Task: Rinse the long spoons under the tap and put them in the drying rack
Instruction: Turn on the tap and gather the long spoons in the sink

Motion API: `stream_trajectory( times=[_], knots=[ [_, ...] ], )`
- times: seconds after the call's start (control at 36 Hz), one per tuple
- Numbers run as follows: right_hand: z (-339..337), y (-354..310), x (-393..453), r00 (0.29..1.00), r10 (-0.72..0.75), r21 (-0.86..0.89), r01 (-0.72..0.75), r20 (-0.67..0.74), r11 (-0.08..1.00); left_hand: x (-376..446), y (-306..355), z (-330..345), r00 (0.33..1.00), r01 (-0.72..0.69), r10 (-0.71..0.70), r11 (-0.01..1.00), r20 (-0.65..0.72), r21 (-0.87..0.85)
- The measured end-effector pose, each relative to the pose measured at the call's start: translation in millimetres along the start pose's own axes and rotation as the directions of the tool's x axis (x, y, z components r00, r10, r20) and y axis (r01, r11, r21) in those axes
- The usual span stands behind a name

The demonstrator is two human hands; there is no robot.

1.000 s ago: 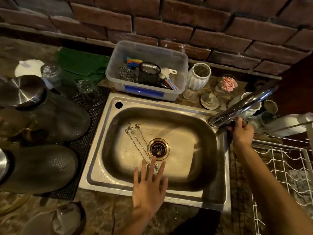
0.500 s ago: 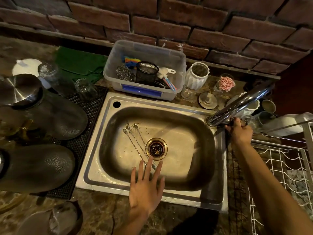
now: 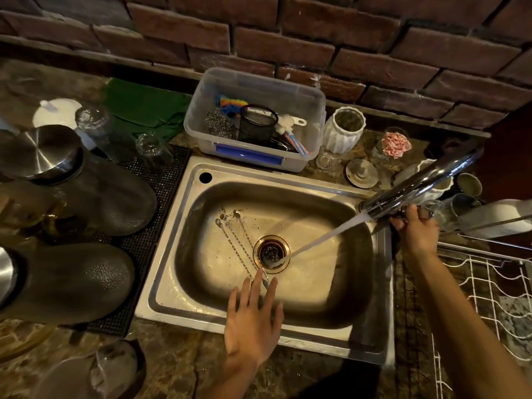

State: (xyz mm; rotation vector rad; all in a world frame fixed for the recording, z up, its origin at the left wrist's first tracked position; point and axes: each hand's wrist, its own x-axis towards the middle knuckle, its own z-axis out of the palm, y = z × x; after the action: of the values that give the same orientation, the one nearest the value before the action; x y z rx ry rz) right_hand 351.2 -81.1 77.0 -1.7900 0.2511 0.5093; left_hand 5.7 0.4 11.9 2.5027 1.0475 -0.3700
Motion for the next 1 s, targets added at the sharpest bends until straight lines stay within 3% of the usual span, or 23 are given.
stream_trajectory(
  times=[0.06,0.14,0.25,0.33,0.39,0.53,0.61,0.67,0.72,0.81,0.89,1.0],
  knots=[
    [0,5,-2,0.999,0.010,0.017,-0.010,0.038,1.000,1,0,0,0.997,0.031,-0.031,1.000,0.065,0.000],
    [5,20,-4,0.999,0.012,0.042,-0.010,-0.045,0.999,6,-1,0,0.988,0.097,-0.091,0.994,0.126,-0.043],
    [23,45,-34,0.989,-0.028,-0.098,0.014,-0.144,0.995,25,-6,-10,0.966,0.253,-0.229,0.929,0.118,-0.271],
    [42,61,-60,0.998,-0.040,-0.231,0.049,0.044,0.972,48,-12,-19,0.917,0.397,-0.329,0.689,0.227,-0.607],
    [57,73,-66,0.987,-0.012,-0.279,0.057,0.159,0.959,67,-18,-23,0.898,0.423,-0.360,0.555,0.251,-0.716],
    [97,97,-65,0.917,0.112,-0.406,0.058,0.382,0.912,109,-35,-26,0.855,0.513,-0.400,0.557,0.331,-0.653],
    [121,105,-63,0.870,0.130,-0.404,0.085,0.476,0.911,128,-39,-27,0.840,0.532,-0.418,0.508,0.346,-0.677],
    [139,110,-61,0.848,0.150,-0.446,0.109,0.508,0.889,140,-43,-25,0.814,0.552,-0.439,0.384,0.380,-0.740],
    [156,115,-59,0.825,0.188,-0.512,0.136,0.532,0.848,153,-46,-23,0.772,0.570,-0.444,0.170,0.454,-0.804],
    [170,126,-60,0.763,0.186,-0.644,0.357,0.619,0.677,168,-50,-20,0.722,0.586,-0.463,0.014,0.514,-0.810],
    [181,140,-61,0.745,0.158,-0.669,0.456,0.648,0.587,182,-53,-18,0.702,0.585,-0.490,-0.017,0.517,-0.811],
    [194,158,-61,0.768,0.238,-0.739,0.406,0.595,0.539,197,-57,-12,0.687,0.618,-0.517,0.045,0.511,-0.785]
  ],
)
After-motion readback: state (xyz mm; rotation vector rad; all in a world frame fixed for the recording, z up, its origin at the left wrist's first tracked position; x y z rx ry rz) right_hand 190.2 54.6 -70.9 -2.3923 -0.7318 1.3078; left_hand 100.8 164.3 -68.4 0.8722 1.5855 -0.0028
